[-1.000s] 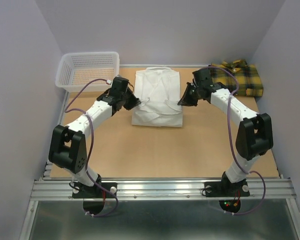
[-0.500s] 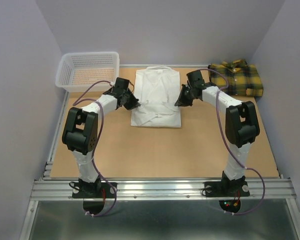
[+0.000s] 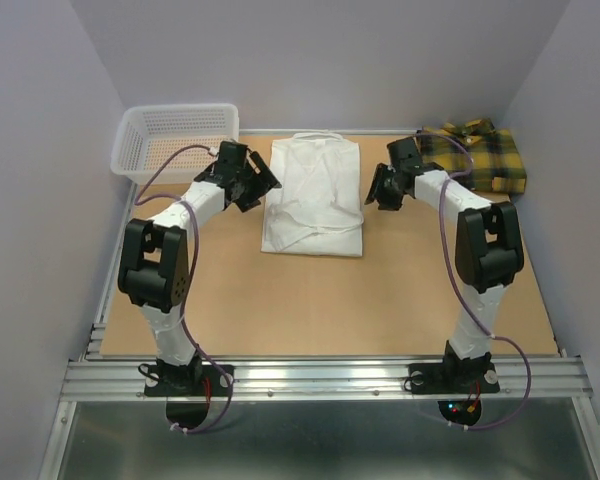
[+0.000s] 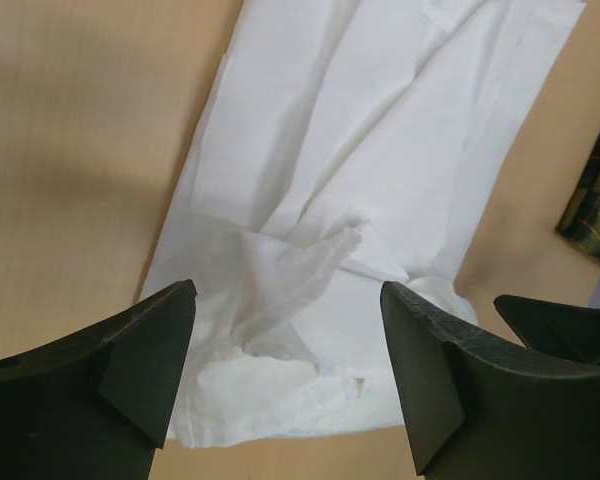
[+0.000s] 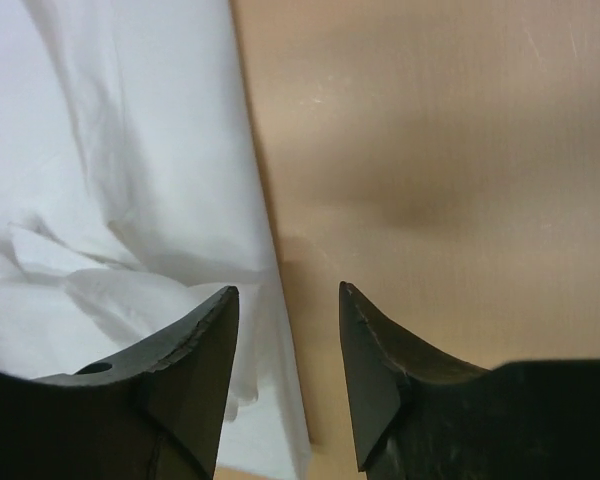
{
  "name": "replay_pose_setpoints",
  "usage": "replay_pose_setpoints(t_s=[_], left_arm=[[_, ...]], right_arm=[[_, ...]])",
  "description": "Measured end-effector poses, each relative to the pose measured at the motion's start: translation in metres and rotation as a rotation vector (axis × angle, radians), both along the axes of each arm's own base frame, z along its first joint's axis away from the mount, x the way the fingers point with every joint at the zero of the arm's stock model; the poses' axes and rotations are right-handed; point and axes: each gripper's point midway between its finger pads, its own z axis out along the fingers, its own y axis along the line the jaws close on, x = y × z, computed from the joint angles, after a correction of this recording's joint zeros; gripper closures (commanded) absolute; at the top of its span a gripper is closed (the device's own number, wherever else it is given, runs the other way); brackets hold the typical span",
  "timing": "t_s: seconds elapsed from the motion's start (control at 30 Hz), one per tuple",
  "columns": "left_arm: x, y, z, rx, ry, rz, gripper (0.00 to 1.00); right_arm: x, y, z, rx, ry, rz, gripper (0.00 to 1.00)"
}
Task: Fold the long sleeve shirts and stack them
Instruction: Fold the shirt
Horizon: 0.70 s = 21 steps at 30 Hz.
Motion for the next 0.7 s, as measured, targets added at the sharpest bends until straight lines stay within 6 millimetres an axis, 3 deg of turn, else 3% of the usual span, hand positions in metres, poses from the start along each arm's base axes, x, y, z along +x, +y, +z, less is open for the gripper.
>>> replay_pose_setpoints(t_s=[0.1,0.2,0.27,0.33,0.4,0.5,0.57,0.7], left_arm=[[-0.003,0.004,0.038,0.003,-0.082,-0.004,0.14],[-0.015,0.014,0.094,0.01,-0.221,-0.005,0.14],[-0.029,0.022,0.114,0.023,-0.279,0.001,0.14],[-0.05,0.033,0.123,0.047,-0.316,0.007,0.14],[-0.068,0.045,0.12,0.079,-0.334,0.016,0.14],[-0.094,0.057,0.092,0.126,-0.303,0.008,0.14],[-0.105,0.06,0.071,0.144,-0.264,-0.006,0.14],[-0.117,0.058,0.038,0.15,-0.188,-0.039,0.14]], right_arm=[[0.001,-0.001,0.033,-0.032,-0.091,0.067,0.51],[-0.004,0.006,0.076,-0.059,-0.212,0.136,0.56],[-0.015,0.016,0.104,-0.071,-0.294,0.191,0.59],[-0.027,0.027,0.116,-0.084,-0.341,0.245,0.59],[-0.043,0.041,0.112,-0.111,-0.35,0.306,0.59],[-0.066,0.056,0.082,-0.14,-0.291,0.374,0.56],[-0.075,0.053,0.065,-0.164,-0.251,0.381,0.52],[-0.072,0.036,0.054,-0.235,-0.233,0.352,0.51]])
